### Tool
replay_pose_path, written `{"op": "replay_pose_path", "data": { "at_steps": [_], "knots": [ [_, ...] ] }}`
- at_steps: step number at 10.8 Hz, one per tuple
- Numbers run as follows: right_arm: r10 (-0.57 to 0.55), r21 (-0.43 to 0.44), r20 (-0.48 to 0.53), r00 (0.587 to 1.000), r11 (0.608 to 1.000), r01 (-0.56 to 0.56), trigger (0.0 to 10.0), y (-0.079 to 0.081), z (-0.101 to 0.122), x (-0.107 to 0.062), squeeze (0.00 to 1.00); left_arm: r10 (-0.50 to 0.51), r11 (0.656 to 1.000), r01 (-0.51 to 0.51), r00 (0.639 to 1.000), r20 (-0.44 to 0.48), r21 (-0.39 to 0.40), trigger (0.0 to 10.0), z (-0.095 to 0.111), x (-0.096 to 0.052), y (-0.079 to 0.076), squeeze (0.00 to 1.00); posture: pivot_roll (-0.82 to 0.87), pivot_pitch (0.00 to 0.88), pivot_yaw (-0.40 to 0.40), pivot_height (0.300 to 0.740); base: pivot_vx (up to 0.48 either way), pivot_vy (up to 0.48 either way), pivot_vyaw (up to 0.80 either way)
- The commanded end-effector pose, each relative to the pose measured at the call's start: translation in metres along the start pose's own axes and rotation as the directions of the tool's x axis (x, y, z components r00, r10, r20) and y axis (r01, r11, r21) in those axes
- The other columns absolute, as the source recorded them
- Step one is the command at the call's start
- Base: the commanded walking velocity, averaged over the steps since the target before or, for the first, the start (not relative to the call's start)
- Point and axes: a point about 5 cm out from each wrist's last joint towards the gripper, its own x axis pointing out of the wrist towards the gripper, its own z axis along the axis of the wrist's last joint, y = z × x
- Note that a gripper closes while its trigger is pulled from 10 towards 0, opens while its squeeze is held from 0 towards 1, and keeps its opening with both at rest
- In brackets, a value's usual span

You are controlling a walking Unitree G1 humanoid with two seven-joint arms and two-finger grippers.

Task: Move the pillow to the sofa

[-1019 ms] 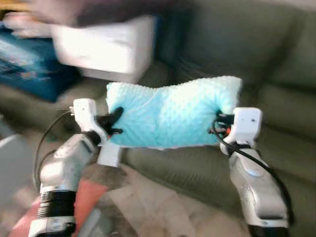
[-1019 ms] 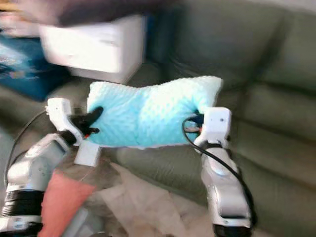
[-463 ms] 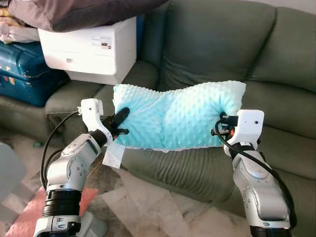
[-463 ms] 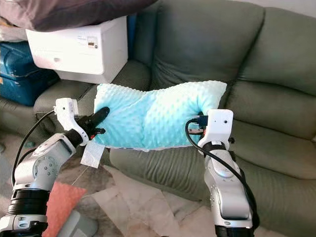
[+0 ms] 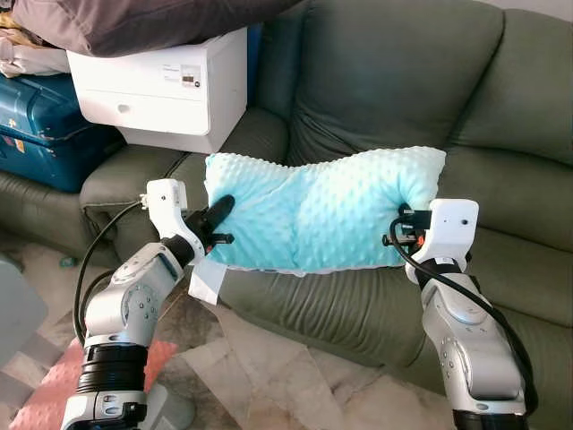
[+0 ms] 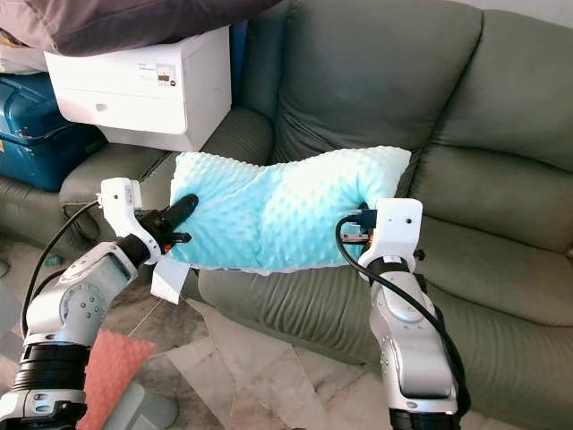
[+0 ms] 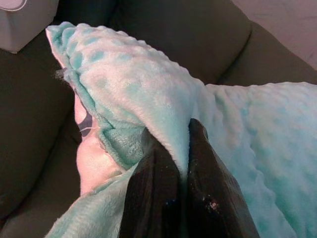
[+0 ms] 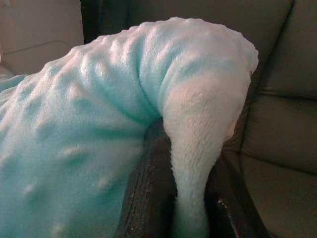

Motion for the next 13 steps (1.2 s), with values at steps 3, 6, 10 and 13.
{"op": "replay_pose_path", "data": {
  "at_steps": [3, 6, 10, 13],
  "knots": [
    [-0.006, -0.002, 0.01, 1.0, 1.0, 0.006, 10.0, -0.0008, 0.0025, 0.0012, 0.0, -0.025, 1.0, 0.025, 1.0, 0.001, -0.002, 10.0, 0.0016, 0.0024, -0.0073, 0.0, -0.11, 0.073, -0.06, 0.74, 0.0, 0.0, 0.0],
    [-0.006, 0.003, 0.007, 1.0, 1.0, 0.006, 10.0, -0.0006, 0.0022, 0.001, 0.0, -0.007, 1.0, 0.007, 1.0, 0.005, -0.006, 10.0, 0.0035, 0.0019, -0.0045, 0.0, -0.11, 0.076, -0.059, 0.74, 0.0, 0.0, 0.0],
    [-0.005, 0.006, -0.005, 1.0, 1.0, 0.005, 10.0, -0.0008, 0.0005, 0.0004, 0.0, -0.032, 0.999, 0.032, 0.999, 0.014, -0.039, 10.0, 0.0038, 0.0009, -0.0069, 0.0, -0.11, 0.079, -0.061, 0.74, 0.0, 0.0, -0.2],
    [-0.005, 0.005, -0.006, 1.0, 1.0, 0.005, 10.0, -0.0012, 0.0008, 0.0003, 0.0, -0.031, 0.999, 0.031, 0.999, 0.013, -0.038, 10.0, 0.0037, 0.0008, -0.0072, 0.0, -0.11, 0.08, -0.061, 0.74, 0.0, 0.0, -0.78]
  ]
}}
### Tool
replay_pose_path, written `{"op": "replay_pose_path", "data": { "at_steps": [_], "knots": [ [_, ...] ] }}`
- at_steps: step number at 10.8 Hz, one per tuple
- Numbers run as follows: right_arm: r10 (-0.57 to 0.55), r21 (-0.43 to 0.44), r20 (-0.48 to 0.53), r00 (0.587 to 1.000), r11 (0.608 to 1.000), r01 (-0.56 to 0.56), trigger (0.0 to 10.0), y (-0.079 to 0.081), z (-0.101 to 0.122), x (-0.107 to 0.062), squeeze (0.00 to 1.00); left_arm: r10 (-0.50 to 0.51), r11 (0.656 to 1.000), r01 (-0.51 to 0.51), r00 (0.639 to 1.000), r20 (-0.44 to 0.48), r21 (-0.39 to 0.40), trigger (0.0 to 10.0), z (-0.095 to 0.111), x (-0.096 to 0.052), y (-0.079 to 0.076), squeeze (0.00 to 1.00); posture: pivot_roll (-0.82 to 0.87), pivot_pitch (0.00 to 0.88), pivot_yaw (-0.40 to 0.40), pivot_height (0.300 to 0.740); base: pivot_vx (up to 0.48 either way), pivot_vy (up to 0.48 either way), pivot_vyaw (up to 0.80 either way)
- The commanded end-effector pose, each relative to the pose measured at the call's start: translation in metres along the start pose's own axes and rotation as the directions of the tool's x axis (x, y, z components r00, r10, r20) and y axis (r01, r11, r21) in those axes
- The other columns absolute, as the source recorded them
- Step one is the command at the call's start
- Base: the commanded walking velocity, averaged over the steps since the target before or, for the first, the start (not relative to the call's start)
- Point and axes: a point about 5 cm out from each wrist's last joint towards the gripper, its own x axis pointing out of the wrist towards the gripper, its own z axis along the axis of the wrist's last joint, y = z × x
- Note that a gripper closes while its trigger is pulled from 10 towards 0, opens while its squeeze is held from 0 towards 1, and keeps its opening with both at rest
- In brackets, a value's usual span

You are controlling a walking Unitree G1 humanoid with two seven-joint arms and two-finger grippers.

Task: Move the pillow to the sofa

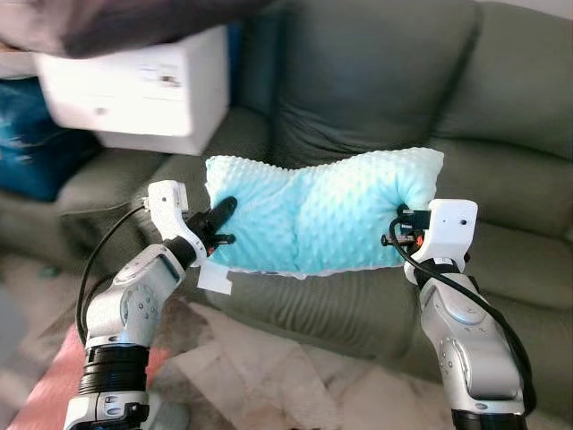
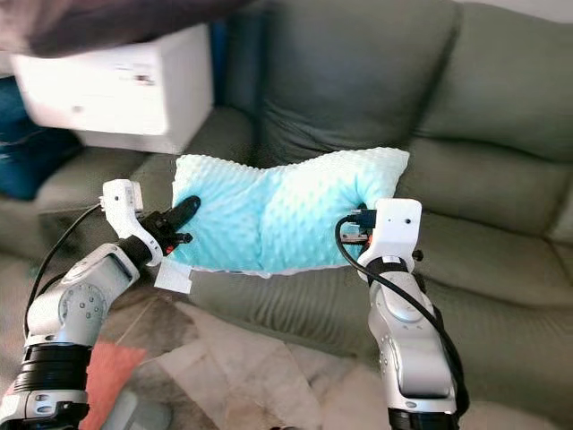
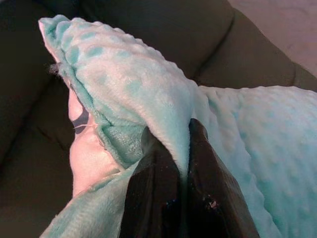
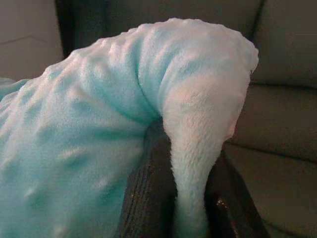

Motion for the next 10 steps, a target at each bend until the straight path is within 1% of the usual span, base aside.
{"op": "replay_pose_path", "data": {
  "at_steps": [1, 4, 9, 10],
  "knots": [
    [-0.007, -0.008, 0.002, 1.0, 1.0, 0.007, 10.0, -0.0021, 0.0015, 0.0, 0.0, -0.024, 1.0, 0.024, 1.0, 0.02, 0.012, 10.0, 0.0058, 0.0009, -0.006, 0.0, -0.11, 0.08, -0.061, 0.74, 0.0, 0.0, -0.78],
    [-0.009, -0.01, 0.001, 1.0, 1.0, 0.009, 10.0, -0.0026, 0.0015, -0.0006, 0.0, -0.034, 0.999, 0.034, 0.999, 0.018, 0.021, 10.0, 0.0049, 0.0006, -0.0065, 0.0, -0.12, 0.083, -0.063, 0.74, 0.0, 0.0, -0.78],
    [-0.01, -0.015, 0.007, 1.0, 1.0, 0.011, 10.0, -0.0034, 0.0023, -0.0011, 0.0, -0.043, 0.999, 0.043, 0.999, 0.023, 0.013, 10.0, 0.005, 0.001, -0.0077, 0.0, -0.12, 0.085, -0.064, 0.74, 0.0, 0.0, 0.0],
    [-0.011, -0.016, 0.006, 1.0, 1.0, 0.012, 10.0, -0.0036, 0.0023, -0.0011, 0.0, -0.048, 0.999, 0.048, 0.999, 0.021, 0.011, 10.0, 0.0049, 0.0011, -0.0082, 0.0, -0.12, 0.085, -0.064, 0.74, 0.0, -0.341, 0.0]
  ]
}}
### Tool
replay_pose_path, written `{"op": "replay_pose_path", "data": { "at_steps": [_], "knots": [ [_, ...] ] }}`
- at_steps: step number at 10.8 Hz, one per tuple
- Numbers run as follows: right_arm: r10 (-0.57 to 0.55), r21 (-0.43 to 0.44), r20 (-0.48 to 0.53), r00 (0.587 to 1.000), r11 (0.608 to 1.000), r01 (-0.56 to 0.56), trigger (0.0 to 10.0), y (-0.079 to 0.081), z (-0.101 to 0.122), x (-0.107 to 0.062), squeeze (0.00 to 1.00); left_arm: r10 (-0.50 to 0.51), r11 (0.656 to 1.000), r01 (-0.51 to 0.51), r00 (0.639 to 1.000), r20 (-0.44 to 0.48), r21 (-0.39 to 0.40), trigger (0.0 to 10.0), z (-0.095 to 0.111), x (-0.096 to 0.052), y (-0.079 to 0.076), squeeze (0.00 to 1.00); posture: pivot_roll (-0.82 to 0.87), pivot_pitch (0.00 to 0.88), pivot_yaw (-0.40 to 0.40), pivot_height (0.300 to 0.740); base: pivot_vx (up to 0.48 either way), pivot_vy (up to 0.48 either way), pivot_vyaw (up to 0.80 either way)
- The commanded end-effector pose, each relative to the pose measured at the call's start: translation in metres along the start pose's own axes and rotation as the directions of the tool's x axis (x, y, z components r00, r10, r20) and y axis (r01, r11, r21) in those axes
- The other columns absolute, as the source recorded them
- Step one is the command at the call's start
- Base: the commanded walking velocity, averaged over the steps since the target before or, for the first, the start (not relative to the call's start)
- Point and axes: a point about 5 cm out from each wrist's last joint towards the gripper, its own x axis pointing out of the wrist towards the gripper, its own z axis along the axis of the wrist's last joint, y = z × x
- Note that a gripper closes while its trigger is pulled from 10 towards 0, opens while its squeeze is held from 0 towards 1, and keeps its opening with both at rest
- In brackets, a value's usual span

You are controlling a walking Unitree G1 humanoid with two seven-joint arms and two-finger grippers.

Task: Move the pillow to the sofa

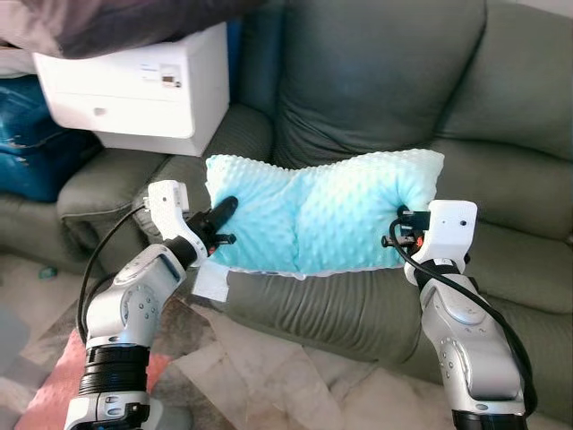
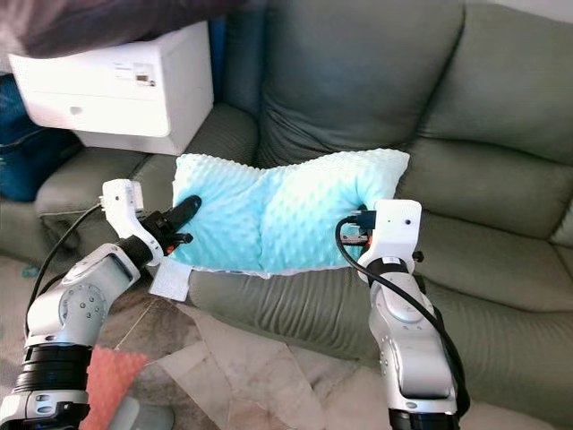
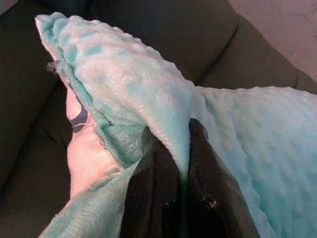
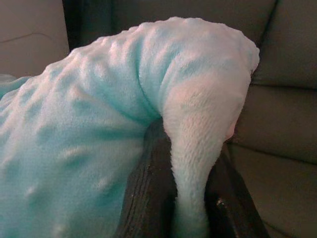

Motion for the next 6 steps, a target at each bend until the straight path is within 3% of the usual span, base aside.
{"op": "replay_pose_path", "data": {
  "at_steps": [1, 6],
  "knots": [
    [-0.012, -0.014, 0.013, 1.0, 1.0, 0.012, 10.0, -0.0033, 0.0035, -0.0007, 0.0, -0.041, 0.999, 0.041, 0.999, 0.017, 0.011, 10.0, 0.0046, 0.001, -0.0077, 0.0, -0.12, 0.085, -0.064, 0.74, 0.0, -0.382, 0.0],
    [-0.012, -0.015, 0.01, 1.0, 1.0, 0.013, 10.0, -0.0034, 0.0031, -0.0007, 0.0, -0.047, 0.999, 0.047, 0.999, 0.009, 0.014, 10.0, 0.004, 0.0011, -0.0086, 0.0, -0.12, 0.086, -0.063, 0.74, 0.0, -0.412, 0.0]
  ]
}}
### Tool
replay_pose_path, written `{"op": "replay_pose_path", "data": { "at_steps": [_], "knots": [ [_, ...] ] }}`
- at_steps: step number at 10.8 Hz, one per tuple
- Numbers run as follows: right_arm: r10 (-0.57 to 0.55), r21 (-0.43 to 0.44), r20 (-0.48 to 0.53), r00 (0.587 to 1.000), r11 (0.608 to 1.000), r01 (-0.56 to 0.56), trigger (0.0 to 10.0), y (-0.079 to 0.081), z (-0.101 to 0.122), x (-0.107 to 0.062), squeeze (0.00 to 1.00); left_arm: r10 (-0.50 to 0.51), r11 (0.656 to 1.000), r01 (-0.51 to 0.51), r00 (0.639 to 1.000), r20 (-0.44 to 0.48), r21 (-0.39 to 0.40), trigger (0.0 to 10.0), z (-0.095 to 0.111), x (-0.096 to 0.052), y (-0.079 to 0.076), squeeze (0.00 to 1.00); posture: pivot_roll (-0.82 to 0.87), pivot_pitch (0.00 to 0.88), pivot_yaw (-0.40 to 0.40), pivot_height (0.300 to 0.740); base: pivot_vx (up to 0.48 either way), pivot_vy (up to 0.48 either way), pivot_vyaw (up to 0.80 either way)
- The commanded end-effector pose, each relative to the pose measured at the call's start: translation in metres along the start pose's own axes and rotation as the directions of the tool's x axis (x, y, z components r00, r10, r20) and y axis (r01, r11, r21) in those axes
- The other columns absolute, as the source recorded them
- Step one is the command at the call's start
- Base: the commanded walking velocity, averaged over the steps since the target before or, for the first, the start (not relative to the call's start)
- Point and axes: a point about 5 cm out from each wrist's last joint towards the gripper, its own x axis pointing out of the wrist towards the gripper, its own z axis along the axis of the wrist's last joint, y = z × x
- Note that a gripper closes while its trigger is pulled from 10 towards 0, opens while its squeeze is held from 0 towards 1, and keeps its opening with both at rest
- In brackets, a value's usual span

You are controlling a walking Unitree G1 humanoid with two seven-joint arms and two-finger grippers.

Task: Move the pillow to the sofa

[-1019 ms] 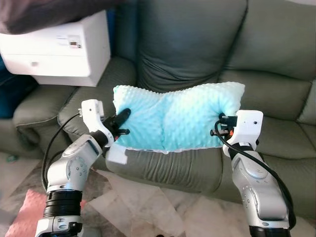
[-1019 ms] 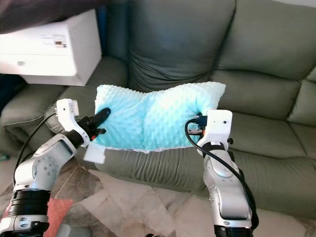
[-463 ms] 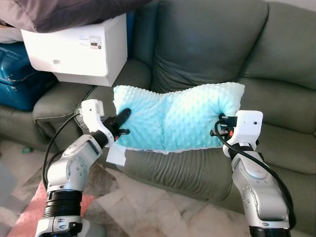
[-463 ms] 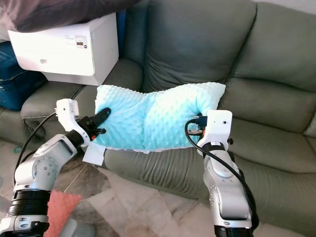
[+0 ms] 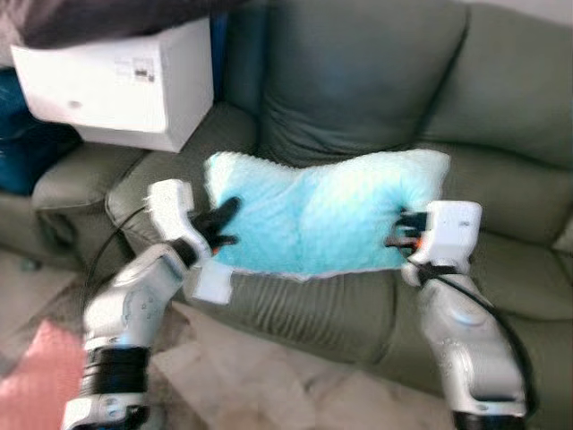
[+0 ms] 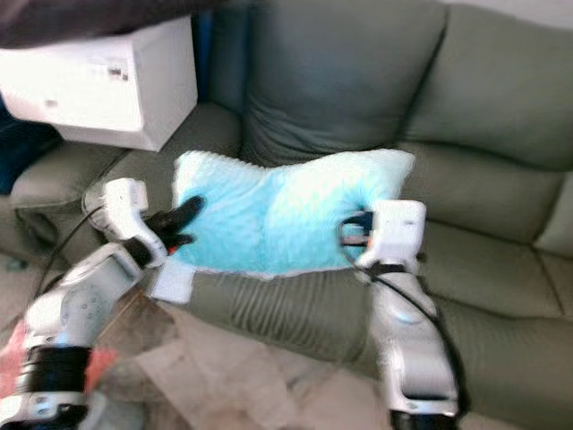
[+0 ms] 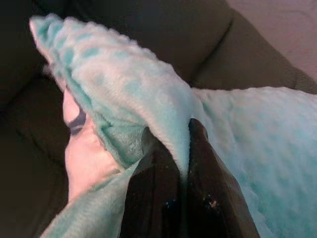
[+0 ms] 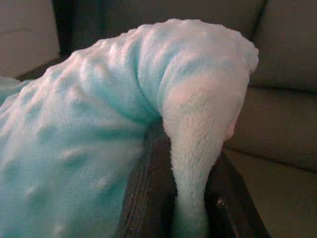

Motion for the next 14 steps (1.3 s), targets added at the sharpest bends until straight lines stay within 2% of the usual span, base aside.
{"op": "replay_pose_path", "data": {
  "at_steps": [1, 10, 14],
  "knots": [
    [-0.035, -0.021, 0.009, 0.999, 0.999, 0.036, 10.0, -0.0097, 0.0027, -0.0011, 0.0, -0.048, 0.999, 0.048, 0.999, 0.007, 0.008, 10.0, 0.001, 0.0045, -0.0106, 0.0, -0.12, 0.086, -0.063, 0.74, 0.0, -0.416, 0.0],
    [-0.036, -0.035, 0.002, 0.999, 0.999, 0.036, 10.0, -0.0104, 0.0019, -0.0008, 0.0, -0.042, 0.999, 0.042, 0.999, 0.007, 0.007, 10.0, 0.0008, 0.005, -0.0112, 0.0, -0.12, 0.083, -0.065, 0.74, 0.0, -0.451, 0.0],
    [-0.03, -0.043, -0.001, 1.0, 0.999, 0.03, 10.0, -0.0093, 0.0016, 0.0007, 0.0, -0.032, 0.999, 0.033, 0.999, 0.024, -0.014, 10.0, 0.0036, 0.0054, -0.0097, 0.0, -0.12, 0.077, -0.066, 0.74, 0.0, 0.0, 0.0]
  ]
}}
